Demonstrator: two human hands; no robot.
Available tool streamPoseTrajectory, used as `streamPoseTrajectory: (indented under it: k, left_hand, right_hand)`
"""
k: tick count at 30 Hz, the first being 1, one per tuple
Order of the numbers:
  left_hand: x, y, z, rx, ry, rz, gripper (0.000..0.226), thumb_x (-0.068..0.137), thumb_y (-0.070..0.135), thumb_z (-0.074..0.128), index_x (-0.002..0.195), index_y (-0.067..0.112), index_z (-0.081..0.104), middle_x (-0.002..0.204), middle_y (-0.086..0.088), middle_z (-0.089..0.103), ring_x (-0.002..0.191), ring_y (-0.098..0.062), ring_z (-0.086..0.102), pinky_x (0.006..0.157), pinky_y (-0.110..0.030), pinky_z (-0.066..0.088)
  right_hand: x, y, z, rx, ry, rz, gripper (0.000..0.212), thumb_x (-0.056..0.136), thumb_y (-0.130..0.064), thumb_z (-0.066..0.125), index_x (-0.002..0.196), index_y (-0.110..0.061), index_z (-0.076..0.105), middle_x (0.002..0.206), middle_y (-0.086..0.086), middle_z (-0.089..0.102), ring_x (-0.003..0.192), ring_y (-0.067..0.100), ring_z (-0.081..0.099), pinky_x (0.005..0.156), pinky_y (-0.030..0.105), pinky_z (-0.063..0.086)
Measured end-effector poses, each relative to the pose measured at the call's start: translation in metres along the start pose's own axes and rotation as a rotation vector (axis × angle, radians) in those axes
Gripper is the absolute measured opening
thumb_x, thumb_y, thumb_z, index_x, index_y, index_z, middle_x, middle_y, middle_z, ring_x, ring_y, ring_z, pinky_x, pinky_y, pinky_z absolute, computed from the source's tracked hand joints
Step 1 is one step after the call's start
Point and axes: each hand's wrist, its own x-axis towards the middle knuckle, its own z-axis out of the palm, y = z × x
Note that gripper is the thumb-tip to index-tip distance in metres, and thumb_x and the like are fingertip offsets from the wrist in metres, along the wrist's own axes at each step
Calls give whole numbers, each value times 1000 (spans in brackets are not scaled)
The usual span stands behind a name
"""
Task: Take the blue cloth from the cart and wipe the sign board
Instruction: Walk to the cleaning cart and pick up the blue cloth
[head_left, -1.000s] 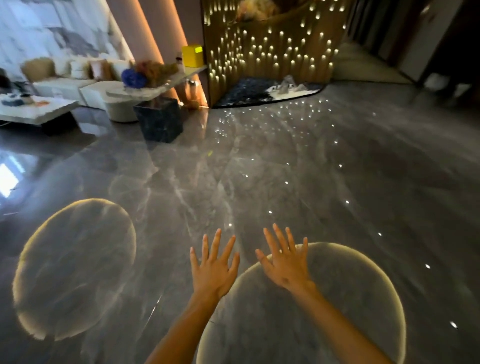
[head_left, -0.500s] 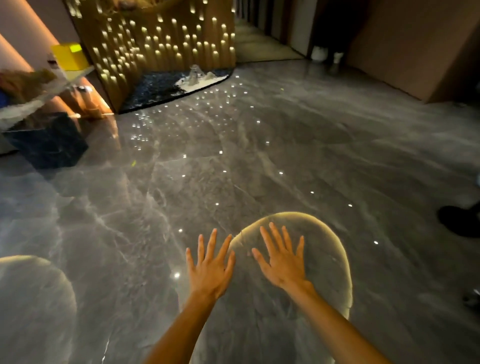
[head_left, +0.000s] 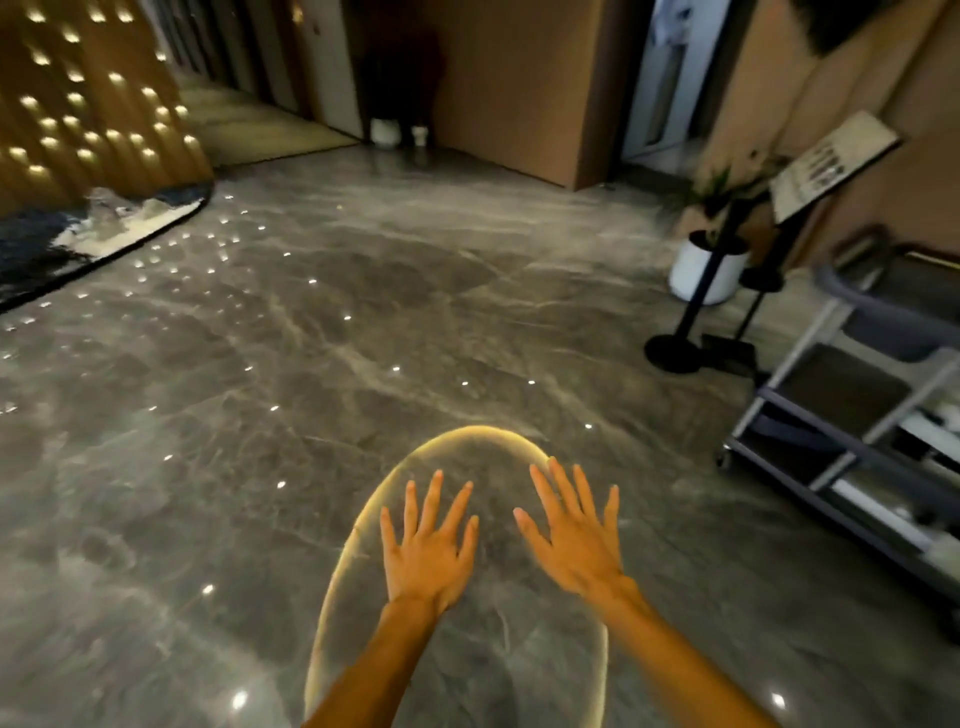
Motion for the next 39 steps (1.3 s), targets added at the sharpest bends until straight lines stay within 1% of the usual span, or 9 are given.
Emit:
streamPoseTrajectory:
  k: [5, 8, 10, 14, 19, 24, 29, 34, 39]
  left_hand:
    - [33, 33, 10, -11, -18, 171, 56, 95, 63, 11, 148, 56, -6, 160, 15, -16, 150, -21, -11, 118, -58, 1]
    - [42, 64, 17, -2, -43, 293, 56, 91, 65, 3, 146, 57, -11, 158, 16, -20, 150, -22, -10, 118, -58, -2]
    - [47, 84, 20, -4, -63, 361, 57, 92, 64, 3, 147, 56, -9, 159, 15, -19, 150, -23, -10, 117, -58, -3]
    - [51, 135, 26, -6, -99, 504, 55, 93, 63, 4, 145, 54, -13, 162, 12, -14, 150, -23, -12, 118, -58, -4]
    - [51, 208, 36, -10, -111, 651, 56, 94, 63, 3, 147, 56, -10, 162, 14, -16, 150, -22, -14, 118, -57, -3]
    - [45, 292, 46, -28, -128, 736, 55, 96, 62, 8, 146, 55, -13, 161, 14, -19, 149, -23, -17, 118, -58, -1]
    - [39, 375, 57, 1, -114, 793, 54, 94, 62, 1, 143, 54, -18, 160, 14, -21, 149, -23, -18, 118, -57, -5]
    - [31, 446, 64, -16, -124, 832, 56, 93, 64, 0, 145, 55, -15, 160, 15, -21, 148, -22, -19, 118, -57, -6]
    - [36, 499, 73, -41, -125, 867, 54, 92, 64, -1, 144, 58, -13, 160, 16, -20, 148, -20, -20, 118, -56, -7]
  right_hand:
    - [-11, 35, -10, 16, 32, 188, 70, 91, -75, 7, 152, -46, -11, 162, -16, -19, 151, 18, -20, 115, 61, -20]
    - [-27, 63, -17, 22, 73, 309, 70, 89, -77, 5, 150, -48, -13, 161, -17, -20, 150, 17, -21, 114, 61, -21]
    - [-37, 78, -22, 16, 83, 376, 71, 89, -77, 5, 151, -48, -12, 162, -17, -20, 150, 16, -21, 114, 61, -23]
    - [-60, 118, -36, 16, 115, 513, 72, 87, -78, 3, 150, -49, -15, 161, -19, -21, 149, 15, -23, 113, 60, -24]
    - [-87, 177, -46, 5, 142, 641, 71, 86, -79, 2, 148, -50, -20, 160, -18, -24, 149, 17, -24, 113, 61, -25]
    - [-114, 246, -56, -27, 153, 744, 71, 87, -79, 0, 148, -48, -21, 161, -15, -24, 149, 18, -25, 110, 60, -29]
    - [-137, 318, -78, -22, 181, 811, 74, 84, -79, -6, 149, -47, -21, 161, -14, -24, 149, 19, -24, 111, 60, -27]
    - [-160, 375, -98, -22, 194, 850, 77, 80, -79, -11, 149, -45, -21, 161, -13, -25, 149, 19, -23, 114, 63, -21]
    - [-169, 425, -114, -23, 212, 896, 73, 87, -77, -1, 150, -45, -19, 162, -13, -23, 150, 19, -23, 115, 63, -18]
